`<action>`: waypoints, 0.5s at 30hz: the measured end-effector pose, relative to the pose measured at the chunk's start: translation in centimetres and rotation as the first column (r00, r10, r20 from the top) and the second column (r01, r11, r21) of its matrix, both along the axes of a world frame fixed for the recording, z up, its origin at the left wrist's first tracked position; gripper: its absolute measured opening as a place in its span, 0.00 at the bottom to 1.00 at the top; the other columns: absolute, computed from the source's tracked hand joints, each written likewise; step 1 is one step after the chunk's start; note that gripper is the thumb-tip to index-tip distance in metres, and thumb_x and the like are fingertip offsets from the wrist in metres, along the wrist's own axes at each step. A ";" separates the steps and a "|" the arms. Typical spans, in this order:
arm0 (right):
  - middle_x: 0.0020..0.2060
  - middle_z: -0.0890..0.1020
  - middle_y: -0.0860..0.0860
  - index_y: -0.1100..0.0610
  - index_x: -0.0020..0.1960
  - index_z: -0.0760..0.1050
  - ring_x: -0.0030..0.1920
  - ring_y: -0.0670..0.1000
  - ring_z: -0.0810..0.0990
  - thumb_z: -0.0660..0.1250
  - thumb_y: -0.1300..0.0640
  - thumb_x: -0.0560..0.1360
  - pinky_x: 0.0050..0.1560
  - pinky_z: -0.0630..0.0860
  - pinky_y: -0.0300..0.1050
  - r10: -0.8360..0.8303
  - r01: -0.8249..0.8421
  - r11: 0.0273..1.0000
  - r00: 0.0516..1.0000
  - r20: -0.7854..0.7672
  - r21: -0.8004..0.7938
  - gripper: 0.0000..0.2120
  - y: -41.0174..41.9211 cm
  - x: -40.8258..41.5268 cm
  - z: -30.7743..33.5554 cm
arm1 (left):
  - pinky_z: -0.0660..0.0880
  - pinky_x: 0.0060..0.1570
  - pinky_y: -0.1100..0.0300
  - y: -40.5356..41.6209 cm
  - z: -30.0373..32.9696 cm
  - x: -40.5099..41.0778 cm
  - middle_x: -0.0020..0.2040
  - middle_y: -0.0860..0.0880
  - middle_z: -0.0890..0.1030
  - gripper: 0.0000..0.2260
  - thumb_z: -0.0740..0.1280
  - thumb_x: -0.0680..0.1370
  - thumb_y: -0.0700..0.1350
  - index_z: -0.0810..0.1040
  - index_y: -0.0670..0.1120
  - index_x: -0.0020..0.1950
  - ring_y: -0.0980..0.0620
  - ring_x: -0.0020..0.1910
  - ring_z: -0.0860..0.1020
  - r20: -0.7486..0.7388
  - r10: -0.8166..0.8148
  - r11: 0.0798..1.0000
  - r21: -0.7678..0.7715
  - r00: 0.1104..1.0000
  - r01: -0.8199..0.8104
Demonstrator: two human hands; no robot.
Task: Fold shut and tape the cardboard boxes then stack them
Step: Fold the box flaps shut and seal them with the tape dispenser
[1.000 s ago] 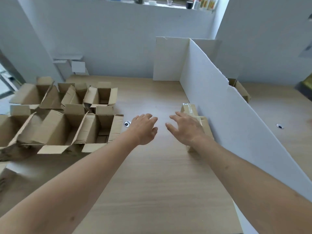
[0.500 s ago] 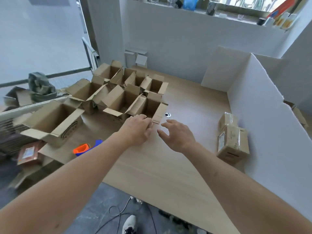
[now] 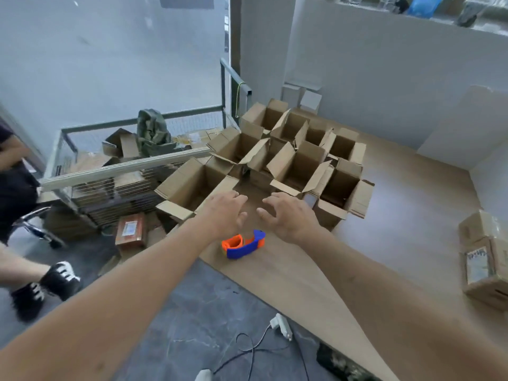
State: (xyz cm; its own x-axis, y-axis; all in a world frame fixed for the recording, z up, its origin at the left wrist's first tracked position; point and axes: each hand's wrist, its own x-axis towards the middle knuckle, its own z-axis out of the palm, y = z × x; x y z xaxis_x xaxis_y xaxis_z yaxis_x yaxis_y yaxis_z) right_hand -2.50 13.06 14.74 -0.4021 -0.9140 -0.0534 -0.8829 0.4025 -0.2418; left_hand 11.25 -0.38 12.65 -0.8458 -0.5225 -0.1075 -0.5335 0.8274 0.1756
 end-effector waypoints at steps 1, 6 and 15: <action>0.67 0.78 0.51 0.51 0.71 0.75 0.65 0.53 0.77 0.57 0.39 0.83 0.63 0.76 0.54 0.008 -0.008 1.000 1.000 0.013 0.009 0.25 -1.5 1.0 -0.3 | 0.70 0.68 0.47 -1.6 -0.3 1.2 0.71 0.47 0.73 0.21 0.60 0.83 0.54 0.70 0.48 0.75 0.44 0.68 0.73 0.013 -0.001 1.000 -0.002 1.000 0.001; 0.67 0.78 0.51 0.51 0.70 0.75 0.64 0.54 0.78 0.58 0.39 0.82 0.62 0.76 0.55 0.022 -0.025 0.998 0.999 0.044 0.060 0.24 -8.2 3.8 -1.7 | 0.71 0.67 0.46 -8.4 -1.8 5.2 0.68 0.47 0.75 0.20 0.59 0.83 0.54 0.71 0.49 0.73 0.43 0.66 0.74 0.079 0.013 1.000 0.008 0.997 -0.014; 0.65 0.78 0.50 0.50 0.70 0.75 0.61 0.56 0.79 0.58 0.41 0.82 0.61 0.75 0.54 0.040 -0.055 0.989 0.992 0.117 0.134 0.22 -18.1 3.1 -7.0 | 0.67 0.71 0.48 -17.4 -5.4 4.7 0.73 0.46 0.73 0.22 0.59 0.84 0.53 0.69 0.48 0.77 0.44 0.70 0.71 0.149 0.040 0.997 0.062 0.988 -0.050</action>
